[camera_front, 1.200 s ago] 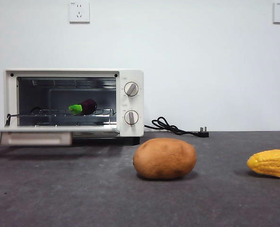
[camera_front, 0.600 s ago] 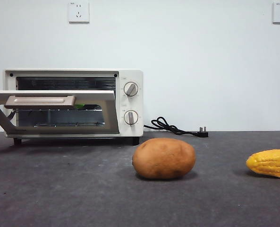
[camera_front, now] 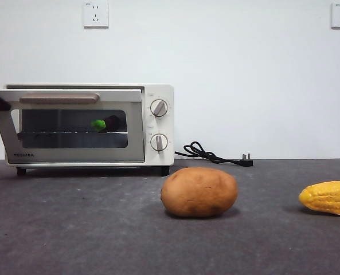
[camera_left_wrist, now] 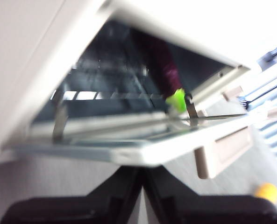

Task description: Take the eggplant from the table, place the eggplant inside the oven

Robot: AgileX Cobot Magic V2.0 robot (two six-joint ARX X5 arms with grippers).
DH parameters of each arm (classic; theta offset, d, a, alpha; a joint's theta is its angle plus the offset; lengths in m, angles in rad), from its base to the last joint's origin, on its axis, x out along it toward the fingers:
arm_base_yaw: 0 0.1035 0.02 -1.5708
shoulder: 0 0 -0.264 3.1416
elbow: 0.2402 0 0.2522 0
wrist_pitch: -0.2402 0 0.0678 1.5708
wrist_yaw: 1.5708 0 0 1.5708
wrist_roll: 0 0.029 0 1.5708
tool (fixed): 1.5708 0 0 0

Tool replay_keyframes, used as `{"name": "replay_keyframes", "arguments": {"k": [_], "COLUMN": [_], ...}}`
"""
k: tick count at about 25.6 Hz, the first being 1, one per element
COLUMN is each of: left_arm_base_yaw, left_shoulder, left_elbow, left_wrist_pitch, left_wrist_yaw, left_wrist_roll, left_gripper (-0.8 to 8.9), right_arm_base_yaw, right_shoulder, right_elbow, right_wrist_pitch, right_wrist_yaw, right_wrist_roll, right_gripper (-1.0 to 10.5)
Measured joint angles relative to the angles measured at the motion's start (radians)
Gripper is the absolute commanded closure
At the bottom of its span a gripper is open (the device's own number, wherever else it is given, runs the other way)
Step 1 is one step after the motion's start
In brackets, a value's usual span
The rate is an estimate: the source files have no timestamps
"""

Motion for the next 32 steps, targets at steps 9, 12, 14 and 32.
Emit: {"name": "replay_keyframes", "arguments": {"k": [9, 12, 14, 32], "left_arm_base_yaw": [-0.068, -0.080, -0.083, -0.119], "left_shoulder": [-0.002, -0.002, -0.002, -0.254], "left_elbow": [0.003, 0.003, 0.003, 0.003], "left_wrist_pitch": [0.105, 0.126, 0.126, -0.050], "left_wrist_yaw": [-0.137, -0.164, -0.168, -0.229], "left_wrist_roll": [-0.032, -0.033, -0.033, -0.043], "left_gripper": [8.21, 8.20, 8.20, 8.20], "right_arm_base_yaw": [0.000, 0.000, 0.000, 0.000], "right_shoulder": [0.000, 0.000, 0.000, 0.000], "right_elbow": [0.000, 0.000, 0.000, 0.000], "right_wrist_pitch": [0.000, 0.000, 0.000, 0.000], "right_wrist_yaw": [0.000, 0.000, 0.000, 0.000], "right_wrist_roll": [0.004, 0.011, 0.018, 0.026], "right_gripper": [9.6, 9.6, 9.6, 9.6]}}
